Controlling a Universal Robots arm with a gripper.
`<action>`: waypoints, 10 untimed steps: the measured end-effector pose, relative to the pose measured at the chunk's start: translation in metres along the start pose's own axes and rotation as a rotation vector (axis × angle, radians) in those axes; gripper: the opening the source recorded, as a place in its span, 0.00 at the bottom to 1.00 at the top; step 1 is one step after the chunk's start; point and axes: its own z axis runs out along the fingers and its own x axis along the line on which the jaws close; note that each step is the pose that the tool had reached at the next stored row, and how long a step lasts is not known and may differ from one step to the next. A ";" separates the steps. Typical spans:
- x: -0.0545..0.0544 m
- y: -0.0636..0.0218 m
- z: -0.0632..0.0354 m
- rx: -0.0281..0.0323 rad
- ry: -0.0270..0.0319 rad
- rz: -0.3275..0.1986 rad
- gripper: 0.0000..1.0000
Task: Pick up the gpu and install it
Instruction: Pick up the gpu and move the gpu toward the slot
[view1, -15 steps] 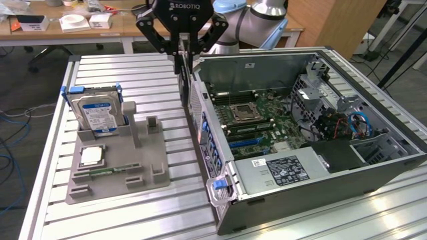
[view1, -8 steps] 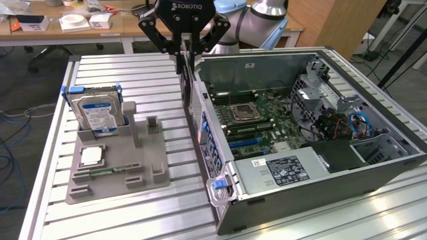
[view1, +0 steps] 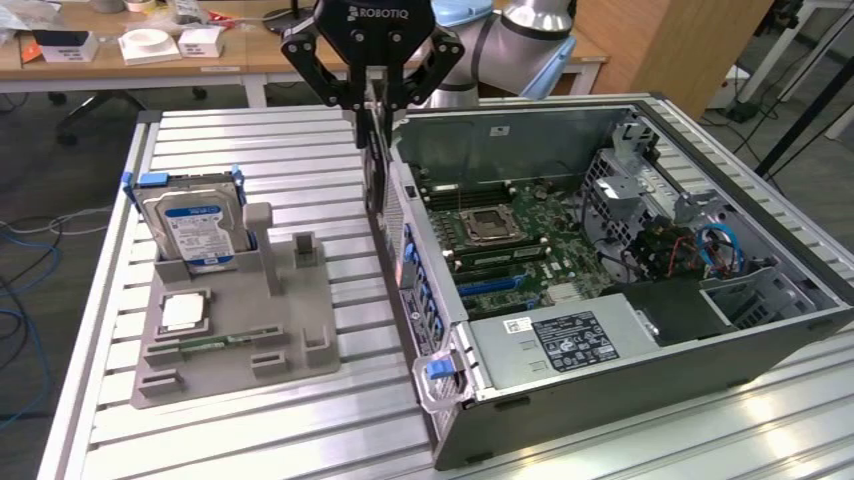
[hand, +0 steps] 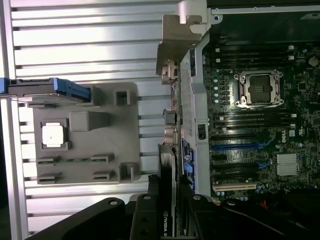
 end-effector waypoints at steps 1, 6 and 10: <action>0.000 0.0000 0.0000 0.0000 0.0000 0.000 0.26; -0.003 0.0002 0.0001 0.0000 0.0000 0.000 0.26; -0.004 0.0003 0.0003 0.0000 -0.0001 0.000 0.26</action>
